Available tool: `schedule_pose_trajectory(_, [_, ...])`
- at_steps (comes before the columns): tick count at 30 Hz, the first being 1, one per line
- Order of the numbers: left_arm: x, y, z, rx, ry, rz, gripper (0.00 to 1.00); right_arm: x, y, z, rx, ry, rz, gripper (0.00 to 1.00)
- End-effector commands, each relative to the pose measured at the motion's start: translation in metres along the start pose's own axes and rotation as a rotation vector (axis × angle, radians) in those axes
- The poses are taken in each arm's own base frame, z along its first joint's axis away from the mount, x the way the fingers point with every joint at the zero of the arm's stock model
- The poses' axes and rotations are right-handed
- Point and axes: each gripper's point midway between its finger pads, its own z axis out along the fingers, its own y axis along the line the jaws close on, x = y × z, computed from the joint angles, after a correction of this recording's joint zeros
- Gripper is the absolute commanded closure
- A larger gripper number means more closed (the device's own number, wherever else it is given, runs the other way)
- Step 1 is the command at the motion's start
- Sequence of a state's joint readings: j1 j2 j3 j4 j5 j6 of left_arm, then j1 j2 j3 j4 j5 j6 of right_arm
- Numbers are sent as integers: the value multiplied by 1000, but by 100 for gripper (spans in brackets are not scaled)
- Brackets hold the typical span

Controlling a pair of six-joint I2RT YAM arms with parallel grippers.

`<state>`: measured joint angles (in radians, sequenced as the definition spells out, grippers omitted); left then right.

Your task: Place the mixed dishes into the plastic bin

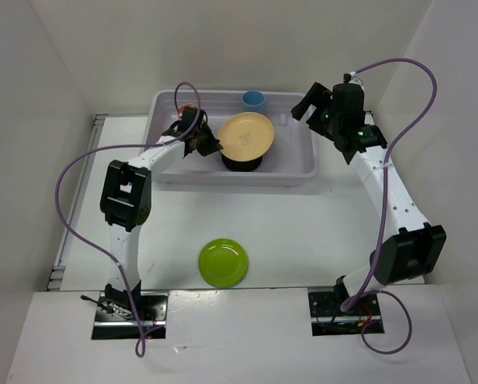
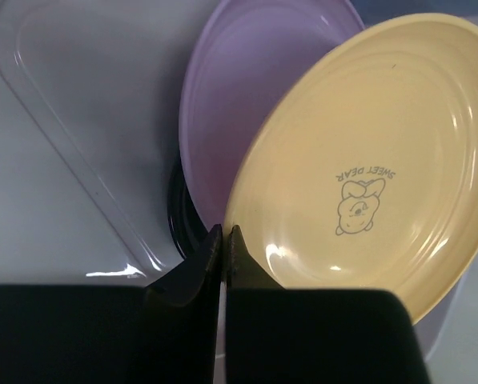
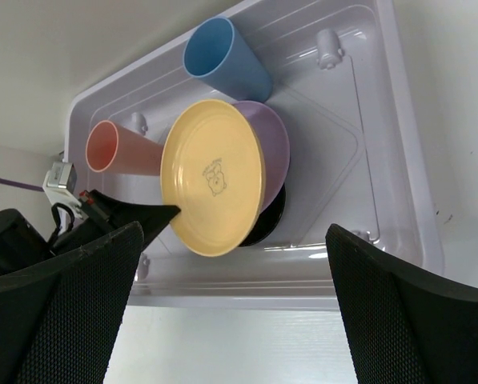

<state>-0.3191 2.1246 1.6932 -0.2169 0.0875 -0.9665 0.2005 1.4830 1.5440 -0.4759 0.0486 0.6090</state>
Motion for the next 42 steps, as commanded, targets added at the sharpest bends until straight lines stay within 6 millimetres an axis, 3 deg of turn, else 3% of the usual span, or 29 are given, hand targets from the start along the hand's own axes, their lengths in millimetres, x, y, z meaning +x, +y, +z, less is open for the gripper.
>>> schedule_pose_trajectory(1, [-26,-21,2,48,-63,-21,98,-3,3,-2,-10,-17,-19,0])
schedule_pose_trajectory(5, [-30,-13,12,25,-66,-29,83,0,1,-1,-4,-9,-19,0])
schedule_pose_trajectory(6, [-30,-13,12,25,-66,-29,71,0,1,-1,-4,-9,-19,0])
schedule_pose_trajectory(10, [-33,-17,15,33,-72,-28,51,10,5,-3,-15,9,-49,0])
schedule_pose_trajectory(13, [-46,-25,5,65,-107,-28,45,14,15,-20,-68,9,-67,0])
schedule_pose_trajectory(15, [-55,-39,-12,99,-134,-23,43,25,20,-35,-114,35,-72,0])
schedule_pose_trajectory(18, [-64,-59,-43,148,-165,12,40,69,27,-53,-182,155,-106,0])
schedule_pose_trajectory(19, [-63,-59,-50,154,-170,13,40,96,17,-54,-175,231,-125,0])
schedule_pose_trajectory(20, [-70,-71,-71,183,-196,30,38,113,14,-55,-180,283,-130,0])
schedule_pose_trajectory(23, [-70,-84,-104,233,-209,69,38,171,16,-74,-243,437,-165,0])
schedule_pose_trajectory(24, [-67,-87,-112,251,-200,92,37,186,20,-81,-260,473,-165,0])
schedule_pose_trajectory(25, [-64,-91,-119,272,-188,106,37,213,23,-93,-283,533,-190,0])
schedule_pose_trajectory(27, [-57,-93,-145,290,-183,153,37,242,27,-103,-296,596,-184,0])
schedule_pose_trajectory(28, [-56,-103,-170,337,-194,177,37,271,26,-115,-301,661,-214,0])
schedule_pose_trajectory(30, [-53,-102,-192,357,-202,202,37,300,25,-117,-275,708,-222,0])
schedule_pose_trajectory(31, [-51,-99,-213,369,-212,212,36,314,20,-116,-248,725,-237,0])
schedule_pose_trajectory(33, [-48,-95,-232,381,-221,228,36,347,25,-117,-242,786,-265,0])
schedule_pose_trajectory(34, [-49,-96,-253,400,-245,243,34,358,20,-115,-215,794,-296,0])
schedule_pose_trajectory(35, [-42,-89,-256,403,-227,242,34,384,18,-116,-186,836,-344,0])
schedule_pose_trajectory(37, [-43,-84,-282,432,-256,244,33,401,19,-112,-156,842,-389,3])
schedule_pose_trajectory(38, [-40,-74,-284,415,-254,235,33,421,9,-113,-124,879,-432,3])
schedule_pose_trajectory(39, [-45,-70,-300,422,-291,233,33,427,9,-111,-111,884,-438,4])
schedule_pose_trajectory(42, [-48,-60,-323,417,-327,243,33,445,3,-110,-81,896,-475,7])
